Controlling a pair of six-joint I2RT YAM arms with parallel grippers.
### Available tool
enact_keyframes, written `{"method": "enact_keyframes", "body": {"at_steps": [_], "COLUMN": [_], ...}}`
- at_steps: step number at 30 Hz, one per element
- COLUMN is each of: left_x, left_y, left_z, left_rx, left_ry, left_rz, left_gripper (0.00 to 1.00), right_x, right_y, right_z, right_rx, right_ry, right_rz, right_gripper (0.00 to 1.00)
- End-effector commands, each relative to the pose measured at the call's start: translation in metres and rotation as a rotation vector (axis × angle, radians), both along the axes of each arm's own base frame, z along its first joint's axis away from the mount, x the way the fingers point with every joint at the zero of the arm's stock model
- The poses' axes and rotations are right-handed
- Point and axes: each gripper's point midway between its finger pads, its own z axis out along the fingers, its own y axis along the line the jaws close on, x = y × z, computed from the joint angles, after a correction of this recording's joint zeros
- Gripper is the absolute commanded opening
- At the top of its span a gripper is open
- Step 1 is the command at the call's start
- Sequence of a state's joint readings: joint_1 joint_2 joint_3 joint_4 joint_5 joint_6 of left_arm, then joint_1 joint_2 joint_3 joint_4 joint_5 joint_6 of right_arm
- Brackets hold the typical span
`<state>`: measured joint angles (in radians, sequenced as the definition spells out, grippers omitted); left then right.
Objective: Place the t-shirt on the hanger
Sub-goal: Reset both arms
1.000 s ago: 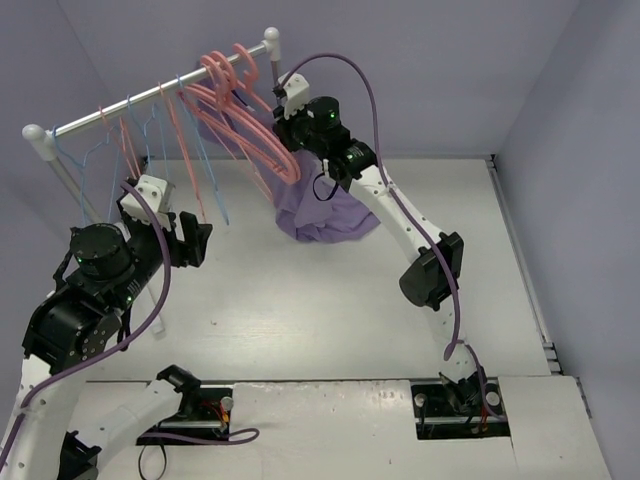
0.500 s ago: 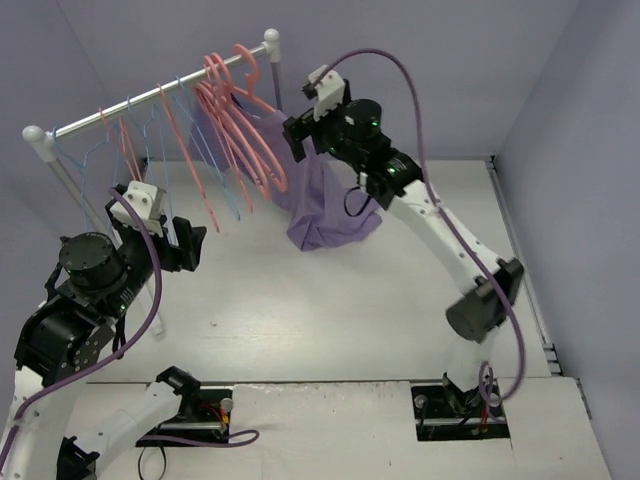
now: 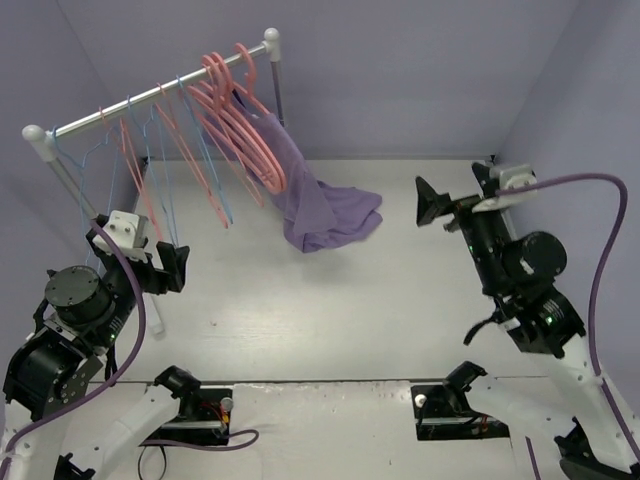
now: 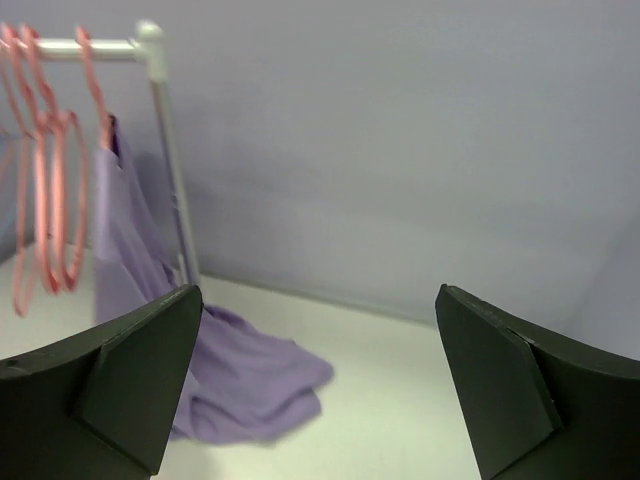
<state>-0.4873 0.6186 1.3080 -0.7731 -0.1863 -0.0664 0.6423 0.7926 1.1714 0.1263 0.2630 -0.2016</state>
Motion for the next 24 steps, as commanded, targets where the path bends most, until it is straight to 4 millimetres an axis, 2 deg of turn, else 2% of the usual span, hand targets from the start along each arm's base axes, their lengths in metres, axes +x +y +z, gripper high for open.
{"method": "enact_keyframes", "body": {"at_steps": [1, 2, 6, 10, 15, 17, 24], "left_x": [0.0, -0.001, -0.004, -0.004, -0.005, -0.004, -0.001], "left_y": [0.011, 0.012, 0.015, 0.027, 0.034, 0.033, 0.029], "left_z": [-0.008, -0.01, -0.016, -0.025, -0.026, -0.026, -0.035], "left_rx": [0.029, 0.031, 0.034, 0.073, 0.079, 0.073, 0.053], "left_ry": [0.002, 0.005, 0.011, 0.011, 0.009, 0.014, 0.036], "left_rz": [0.05, 0.051, 0.063, 0.113, 0.151, 0.153, 0.146], "left_gripper": [0.67, 0.67, 0.67, 0.67, 0.67, 0.67, 0.67], "right_x": [-0.013, -0.019, -0.023, -0.011, 0.003, 0.005, 0.012], "right_y": [-0.039, -0.047, -0.071, -0.067, -0.06, -0.058, -0.051], "right_z": [-0.038, -0.051, -0.076, -0.091, -0.094, -0.09, -0.093], "right_rx": [0.046, 0.056, 0.17, 0.194, 0.163, 0.166, 0.14], "right_ry": [0.029, 0.036, 0.093, 0.152, 0.19, 0.188, 0.205], "right_rz": [-0.149, -0.166, -0.275, -0.314, -0.345, -0.343, -0.331], "right_gripper": [1.0, 1.0, 1.0, 1.0, 1.0, 1.0, 1.0]}}
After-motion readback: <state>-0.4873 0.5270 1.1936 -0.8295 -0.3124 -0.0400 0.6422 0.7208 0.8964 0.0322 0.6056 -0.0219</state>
